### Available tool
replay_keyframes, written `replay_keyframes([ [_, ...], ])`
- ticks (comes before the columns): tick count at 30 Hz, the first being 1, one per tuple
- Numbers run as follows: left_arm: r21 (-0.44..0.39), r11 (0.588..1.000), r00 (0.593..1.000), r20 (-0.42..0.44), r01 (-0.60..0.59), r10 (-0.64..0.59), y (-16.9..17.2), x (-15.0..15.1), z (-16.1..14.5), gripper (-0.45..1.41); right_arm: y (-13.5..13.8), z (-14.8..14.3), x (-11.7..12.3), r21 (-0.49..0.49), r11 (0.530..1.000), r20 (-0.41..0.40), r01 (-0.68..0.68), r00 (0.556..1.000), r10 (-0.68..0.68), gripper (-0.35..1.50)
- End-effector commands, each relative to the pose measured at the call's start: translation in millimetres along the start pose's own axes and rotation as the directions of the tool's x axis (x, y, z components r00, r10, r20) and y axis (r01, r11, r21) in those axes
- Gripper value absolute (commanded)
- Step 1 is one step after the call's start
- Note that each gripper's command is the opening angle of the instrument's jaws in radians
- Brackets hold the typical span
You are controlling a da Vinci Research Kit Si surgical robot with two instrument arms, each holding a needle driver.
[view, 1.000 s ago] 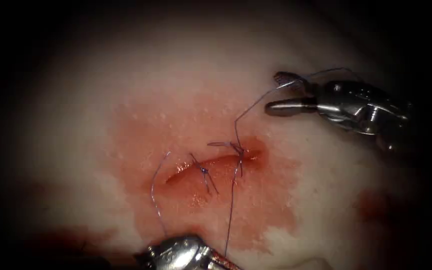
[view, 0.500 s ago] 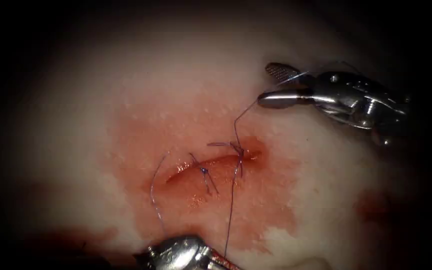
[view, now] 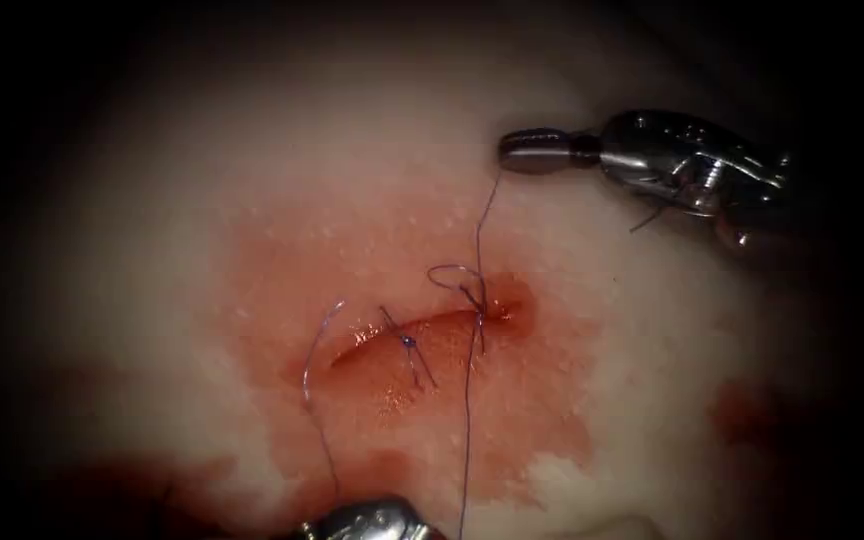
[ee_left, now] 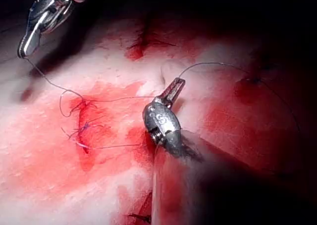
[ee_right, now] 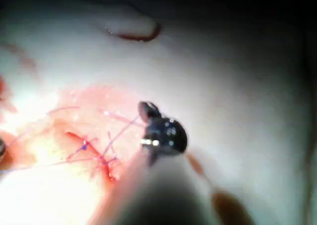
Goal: Wound Closure
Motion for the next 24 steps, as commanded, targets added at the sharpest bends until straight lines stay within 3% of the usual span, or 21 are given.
replay_keyframes([
  [1,0.0,1.0,1.0,0.0,0.002,-0.002,-0.4,-1.0,0.2,-0.45,-0.1,0.8,0.3,0.004,1.0,-0.002,0.003,1.0,-0.003,-0.35],
  [10,0.002,1.0,1.0,0.002,0.012,-0.012,0.9,-0.9,1.9,-0.45,2.3,2.6,1.4,-0.026,0.998,0.025,0.061,0.998,-0.06,-0.35],
  [24,0.001,0.999,0.999,0.0,0.042,-0.042,3.4,-1.7,5.4,-0.45,5.5,5.6,0.8,-0.028,0.994,0.068,0.108,0.992,-0.106,-0.35],
])
